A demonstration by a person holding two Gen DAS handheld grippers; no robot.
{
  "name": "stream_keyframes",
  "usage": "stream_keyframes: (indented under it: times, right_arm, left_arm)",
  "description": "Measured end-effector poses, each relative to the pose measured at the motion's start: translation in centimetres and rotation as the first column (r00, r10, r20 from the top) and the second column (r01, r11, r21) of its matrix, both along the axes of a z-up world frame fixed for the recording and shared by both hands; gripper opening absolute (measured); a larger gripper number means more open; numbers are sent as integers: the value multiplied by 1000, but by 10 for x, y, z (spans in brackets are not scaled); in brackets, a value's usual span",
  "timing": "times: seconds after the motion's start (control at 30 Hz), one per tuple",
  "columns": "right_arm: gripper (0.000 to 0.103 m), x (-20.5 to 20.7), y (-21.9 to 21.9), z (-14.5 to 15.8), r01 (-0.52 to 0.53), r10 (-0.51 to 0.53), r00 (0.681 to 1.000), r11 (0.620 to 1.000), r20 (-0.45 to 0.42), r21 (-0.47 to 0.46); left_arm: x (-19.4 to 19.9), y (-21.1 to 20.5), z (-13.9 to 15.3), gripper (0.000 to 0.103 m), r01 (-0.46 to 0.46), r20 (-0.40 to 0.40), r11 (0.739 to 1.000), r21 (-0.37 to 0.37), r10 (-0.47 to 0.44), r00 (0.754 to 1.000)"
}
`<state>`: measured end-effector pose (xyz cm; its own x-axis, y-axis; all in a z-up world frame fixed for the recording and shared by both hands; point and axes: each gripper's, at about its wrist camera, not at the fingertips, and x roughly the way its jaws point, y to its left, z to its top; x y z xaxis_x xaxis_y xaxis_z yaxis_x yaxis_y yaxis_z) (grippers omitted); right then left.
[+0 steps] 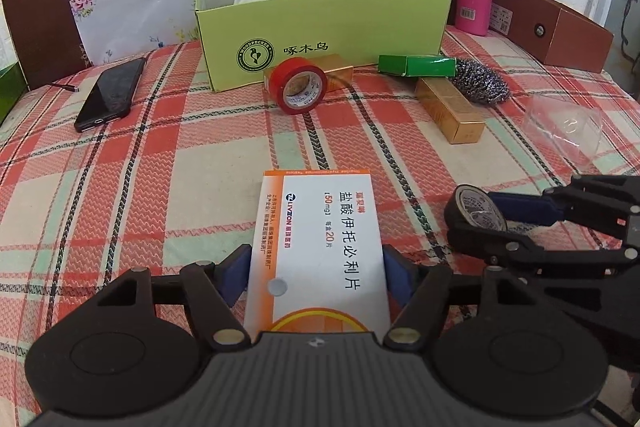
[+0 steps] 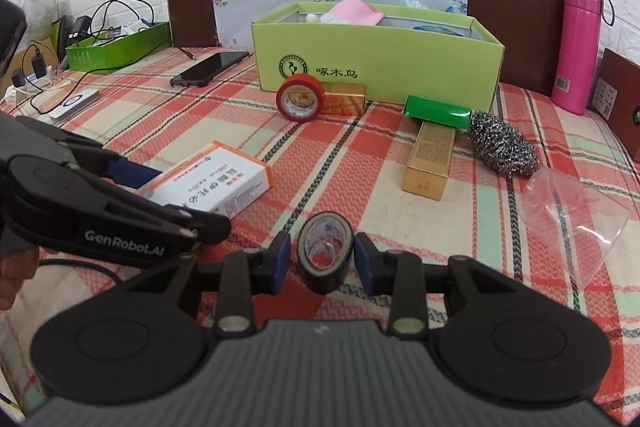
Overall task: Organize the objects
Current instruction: 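Carry the medicine box and tape roll into the lime-green box and release both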
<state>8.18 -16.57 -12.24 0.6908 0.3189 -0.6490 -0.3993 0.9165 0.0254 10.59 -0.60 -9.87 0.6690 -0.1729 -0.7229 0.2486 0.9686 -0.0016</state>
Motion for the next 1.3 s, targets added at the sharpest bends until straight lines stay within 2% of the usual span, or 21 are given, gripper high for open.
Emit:
stream_keyframes:
  times: [0.17, 0.3, 0.57, 0.8, 1.1, 1.3]
  right_arm:
    - [30, 0, -4, 6, -7, 8, 1000, 999, -12, 34]
    - [30, 1, -3, 20, -36, 35, 999, 999, 27, 33]
    - [30, 21, -6, 65, -37, 28, 986, 998, 166, 48]
    - [30, 58, -13, 98, -10, -6, 960, 998, 279, 56]
    - [30, 134, -18, 112, 33, -63, 939, 995, 337, 92]
    - [30, 183, -7, 95, 46, -69, 941, 996, 332, 76]
  left_arm:
    - [1, 4, 8, 68, -1, 7, 999, -48, 1, 1000]
    - [2, 2, 29, 68, 29, 62, 997, -69, -24, 998]
    - [23, -6, 86, 68, 74, 211, 991, -108, -50, 976]
    - [65, -15, 123, 68, 85, 308, 990, -109, -48, 950]
    - [154, -19, 137, 68, 98, 311, 992, -75, -70, 948]
    - [207, -11, 119, 68, 61, 264, 996, -67, -41, 964]
